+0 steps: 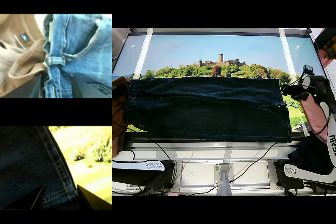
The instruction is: Fold the clothes and pants, and hang the long-sleeved shirts on hangers.
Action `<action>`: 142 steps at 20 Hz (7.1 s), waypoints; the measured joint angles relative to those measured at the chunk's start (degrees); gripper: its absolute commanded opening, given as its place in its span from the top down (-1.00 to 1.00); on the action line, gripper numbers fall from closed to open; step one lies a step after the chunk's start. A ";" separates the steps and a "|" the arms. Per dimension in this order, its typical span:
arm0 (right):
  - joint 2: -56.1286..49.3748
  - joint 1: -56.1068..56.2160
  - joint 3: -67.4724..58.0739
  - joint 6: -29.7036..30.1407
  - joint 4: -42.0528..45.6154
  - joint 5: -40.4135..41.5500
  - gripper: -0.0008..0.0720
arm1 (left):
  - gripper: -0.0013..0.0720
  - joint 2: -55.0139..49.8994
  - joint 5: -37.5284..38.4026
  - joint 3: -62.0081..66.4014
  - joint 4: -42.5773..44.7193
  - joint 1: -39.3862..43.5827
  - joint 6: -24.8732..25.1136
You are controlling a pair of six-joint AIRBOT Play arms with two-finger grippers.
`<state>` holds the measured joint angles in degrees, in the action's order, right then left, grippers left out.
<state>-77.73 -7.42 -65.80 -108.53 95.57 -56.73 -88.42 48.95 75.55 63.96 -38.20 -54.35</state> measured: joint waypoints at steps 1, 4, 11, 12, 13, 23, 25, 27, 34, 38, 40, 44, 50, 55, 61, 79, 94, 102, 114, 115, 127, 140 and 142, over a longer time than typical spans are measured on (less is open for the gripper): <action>0.98 0.00 -1.33 1.57 -0.07 -0.98 -0.26 | -0.27 1.25 0.07 0.00 -0.02 0.00 0.33; 4.87 -0.07 -4.24 6.05 1.27 -4.50 -0.26 | -0.26 6.12 0.20 0.00 -0.07 -0.02 0.79; 16.83 -0.24 -5.99 14.82 6.36 -17.11 0.04 | -0.02 20.11 7.28 -1.64 0.00 -4.07 -1.05; 18.51 -0.48 -6.03 15.43 6.71 -18.14 0.04 | -0.03 21.97 8.39 -3.13 0.02 -5.60 -2.49; 20.33 -0.83 -6.03 16.04 7.04 -19.39 0.04 | -0.09 23.50 9.44 -5.18 0.09 -7.17 -4.22; 30.08 -1.90 -0.44 19.82 8.41 -24.50 0.04 | -0.64 27.50 14.12 -31.26 0.11 -15.34 -10.45; 33.53 -1.92 4.72 18.60 8.55 -24.44 0.04 | -0.84 27.56 13.38 -32.96 0.13 -17.81 -11.26; 37.99 -1.92 10.51 16.37 8.52 -24.20 0.04 | -0.96 27.54 11.98 -33.83 0.20 -19.41 -11.65; 53.02 -1.92 25.83 5.60 8.31 -22.16 0.11 | -0.94 21.44 5.64 -34.69 -3.67 -20.90 -12.31; 58.42 -1.92 28.74 2.45 8.31 -21.81 0.11 | -0.94 18.08 3.72 -34.75 -7.30 -21.00 -9.88; 59.76 -1.92 29.27 1.40 8.31 -21.94 0.11 | -0.94 16.98 2.71 -34.75 -8.72 -21.00 -8.57; 62.66 -1.92 29.68 -0.79 8.28 -24.61 0.11 | -0.93 15.19 0.92 -34.75 -11.63 -20.15 -5.97; 69.05 -1.92 31.52 -3.17 9.11 -30.82 0.11 | -0.63 12.24 -1.84 -34.71 -14.64 -13.97 -3.52; 71.30 -1.92 32.09 -4.90 9.29 -31.69 0.11 | 0.80 11.74 -3.23 -34.88 -13.90 -11.54 -3.50; 71.38 -1.92 32.44 -8.26 5.11 -26.29 0.02 | 0.80 19.08 -3.10 -34.82 -14.47 -10.99 -3.21; 54.82 -1.92 45.77 -26.32 -19.39 -28.70 -0.82 | 0.80 28.50 -5.49 -34.82 -14.58 -10.78 -3.28; 34.01 -1.92 47.08 -32.46 -14.25 -13.40 -0.61 | 0.80 28.50 -6.34 -34.82 -14.58 -10.78 -3.26; 32.87 -1.92 49.68 -34.64 -13.35 -9.49 -0.01 | 0.80 28.50 -6.27 -34.82 -14.56 -10.78 -3.26; 37.73 -1.84 44.78 -25.99 -9.99 -1.70 0.92 | 0.80 28.50 -6.38 -34.77 -14.82 -10.71 -3.28; 38.38 -1.84 43.39 -25.46 -9.99 -2.21 0.92 | 0.80 28.55 -6.19 -34.77 -15.08 -10.73 -3.28; 40.19 -1.84 24.22 -21.05 -12.96 -0.52 0.92 | 0.81 36.37 -6.47 -30.12 -20.85 -10.27 -4.59; 19.65 -0.48 20.98 -19.65 -19.63 25.40 0.92 | 0.81 25.70 -20.09 -25.20 -20.81 0.96 -12.41; 15.39 0.92 19.26 -18.93 -20.37 29.81 0.92 | 0.81 22.73 -22.38 -24.06 -20.83 2.47 -12.85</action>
<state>-62.35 -6.50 -46.54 -127.46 75.20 -26.92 -65.69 26.57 51.48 43.13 -35.73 -67.20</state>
